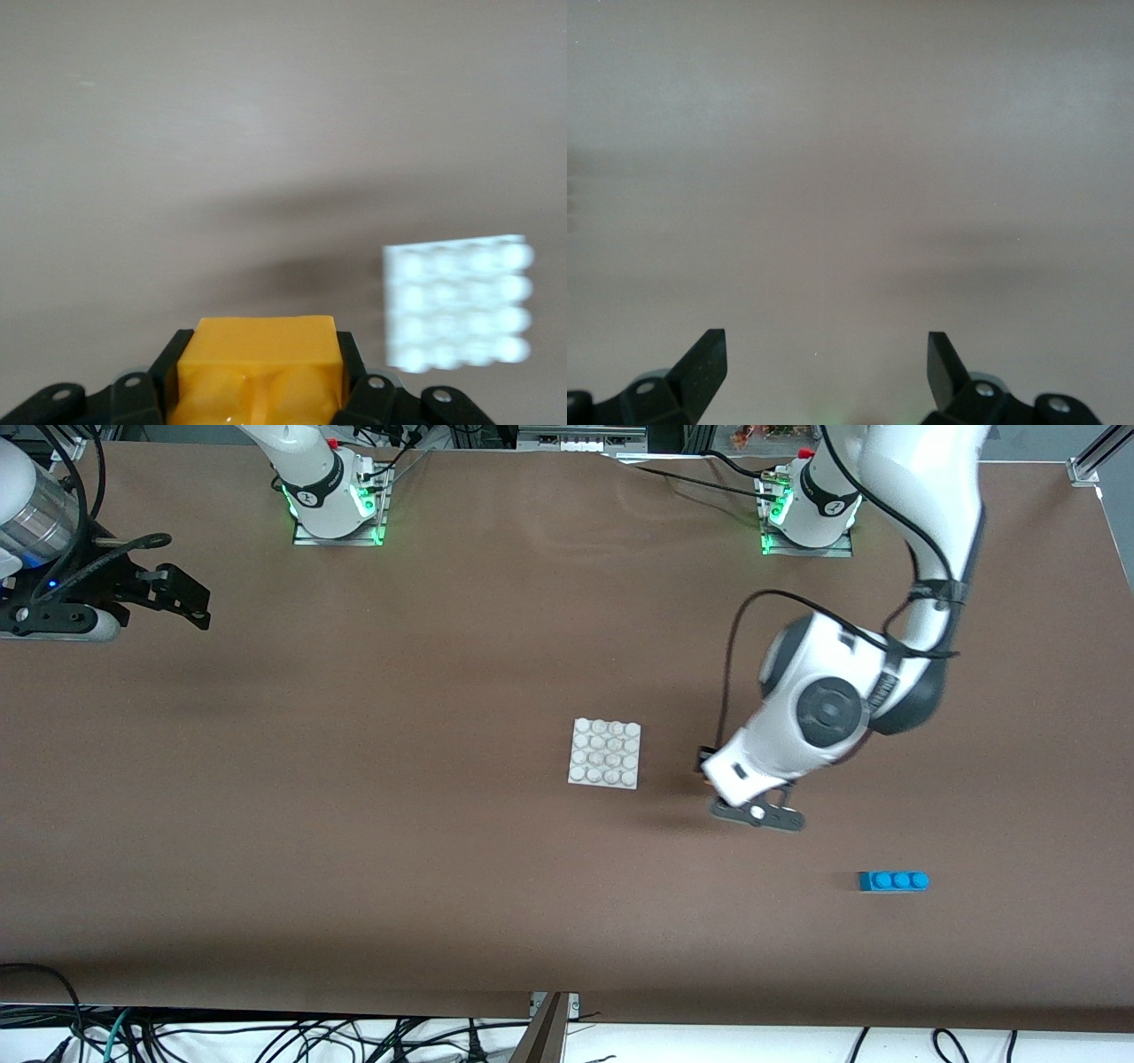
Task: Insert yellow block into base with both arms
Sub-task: 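Lift the yellow block and carry it over the white base plate, then press the yellow block down onto the base plate studs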
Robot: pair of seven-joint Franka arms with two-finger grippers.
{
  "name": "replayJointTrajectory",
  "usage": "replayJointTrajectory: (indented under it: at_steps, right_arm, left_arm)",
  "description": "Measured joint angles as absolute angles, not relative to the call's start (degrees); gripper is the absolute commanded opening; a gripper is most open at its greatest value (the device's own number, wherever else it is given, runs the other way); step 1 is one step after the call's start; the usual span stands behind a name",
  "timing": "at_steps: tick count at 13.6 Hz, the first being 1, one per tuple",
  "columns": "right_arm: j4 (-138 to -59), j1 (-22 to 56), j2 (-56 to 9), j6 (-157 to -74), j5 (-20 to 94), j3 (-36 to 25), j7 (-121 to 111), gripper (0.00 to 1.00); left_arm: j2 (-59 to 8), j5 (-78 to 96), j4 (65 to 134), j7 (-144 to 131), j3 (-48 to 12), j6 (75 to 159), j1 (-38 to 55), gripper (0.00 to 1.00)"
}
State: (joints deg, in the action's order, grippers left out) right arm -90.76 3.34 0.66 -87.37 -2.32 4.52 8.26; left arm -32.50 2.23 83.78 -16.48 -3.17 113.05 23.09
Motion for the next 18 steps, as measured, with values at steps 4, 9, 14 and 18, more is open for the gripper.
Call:
replayJointTrajectory:
  at_steps: [4,9,14,18]
  right_arm:
    - [-90.8,3.2,0.6,-87.4,-2.3,4.3,8.3,1.00]
    - [-90.8,3.3,0.4,-87.4,-2.3,4.3,8.3,1.00]
    - [-90.8,3.3,0.4,-87.4,-2.3,4.4,8.3,1.00]
    - [-90.7,3.3,0.4,-87.4,-2.3,4.4,8.3,1.00]
  left_arm:
    - [-36.5,2.2,82.3,-23.7,-3.0,113.1,33.5,0.09]
    - [-42.7,2.2,79.5,-25.1,-2.3,115.7,35.7,0.09]
    - [-43.5,2.2,79.1,-25.1,-2.3,116.9,36.1,0.10]
    - [-44.7,2.2,79.1,-25.1,-2.3,117.0,36.2,0.09]
